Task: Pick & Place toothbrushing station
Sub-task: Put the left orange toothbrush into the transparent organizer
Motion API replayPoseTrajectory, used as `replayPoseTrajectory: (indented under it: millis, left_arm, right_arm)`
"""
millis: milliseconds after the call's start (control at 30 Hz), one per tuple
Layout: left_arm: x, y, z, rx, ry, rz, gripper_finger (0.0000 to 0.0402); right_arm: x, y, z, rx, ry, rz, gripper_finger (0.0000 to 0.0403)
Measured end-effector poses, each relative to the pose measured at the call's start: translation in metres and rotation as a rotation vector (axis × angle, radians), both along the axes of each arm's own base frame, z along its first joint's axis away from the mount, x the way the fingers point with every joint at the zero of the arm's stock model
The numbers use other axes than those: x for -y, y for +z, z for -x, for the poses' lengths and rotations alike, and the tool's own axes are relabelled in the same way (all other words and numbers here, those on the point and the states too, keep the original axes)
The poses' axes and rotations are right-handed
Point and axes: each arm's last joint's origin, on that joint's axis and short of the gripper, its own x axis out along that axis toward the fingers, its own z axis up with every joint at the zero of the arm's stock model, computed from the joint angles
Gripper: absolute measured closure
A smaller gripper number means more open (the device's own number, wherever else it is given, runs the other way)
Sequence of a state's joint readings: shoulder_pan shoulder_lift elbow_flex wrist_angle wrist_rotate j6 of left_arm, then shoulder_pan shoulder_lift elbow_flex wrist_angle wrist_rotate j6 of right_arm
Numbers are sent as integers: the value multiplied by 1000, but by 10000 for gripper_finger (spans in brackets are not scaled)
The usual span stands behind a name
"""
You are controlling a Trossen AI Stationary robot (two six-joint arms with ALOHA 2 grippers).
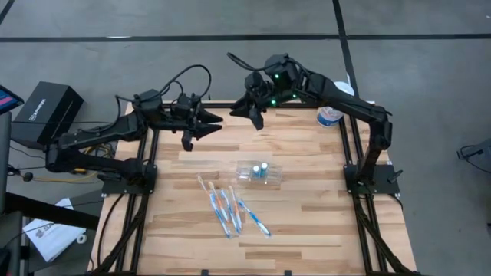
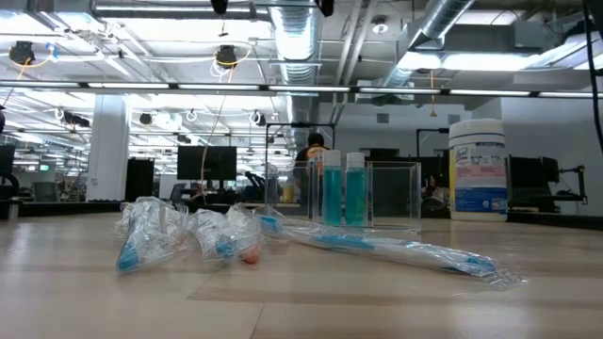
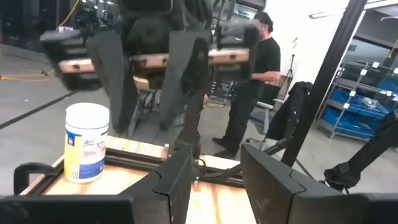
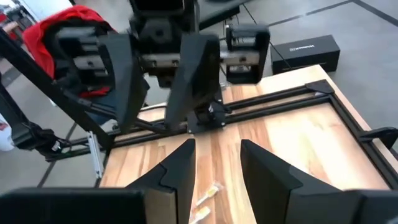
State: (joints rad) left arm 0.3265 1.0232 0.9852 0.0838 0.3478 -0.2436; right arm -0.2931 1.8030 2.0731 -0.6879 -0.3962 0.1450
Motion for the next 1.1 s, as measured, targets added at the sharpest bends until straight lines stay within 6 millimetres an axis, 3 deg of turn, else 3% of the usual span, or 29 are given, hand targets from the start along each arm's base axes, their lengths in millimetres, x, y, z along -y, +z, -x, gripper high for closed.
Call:
replayPoseTrajectory:
  millis: [300,467,667,967,1100]
  left_arm:
    - [-9,0,3,1,39,83,270]
    - [-10,-3,0,-20,39,104,270]
    - [-10,-8,-2,-62,20,79,270]
    - [-8,-10,-2,-83,-32,79,270]
    - [-8,-13,-2,-112,-31,81,270]
  right_arm:
    - [4,-4,3,-43,-8,-1,285]
    - [-6,-18,8,-218,-63,-115,285]
    - [-49,-39,9,-453,-136,-152,285]
    - [-139,-108,-8,-615,-121,-276,285]
    - [-150,-143,-7,-686,-201,-339,285]
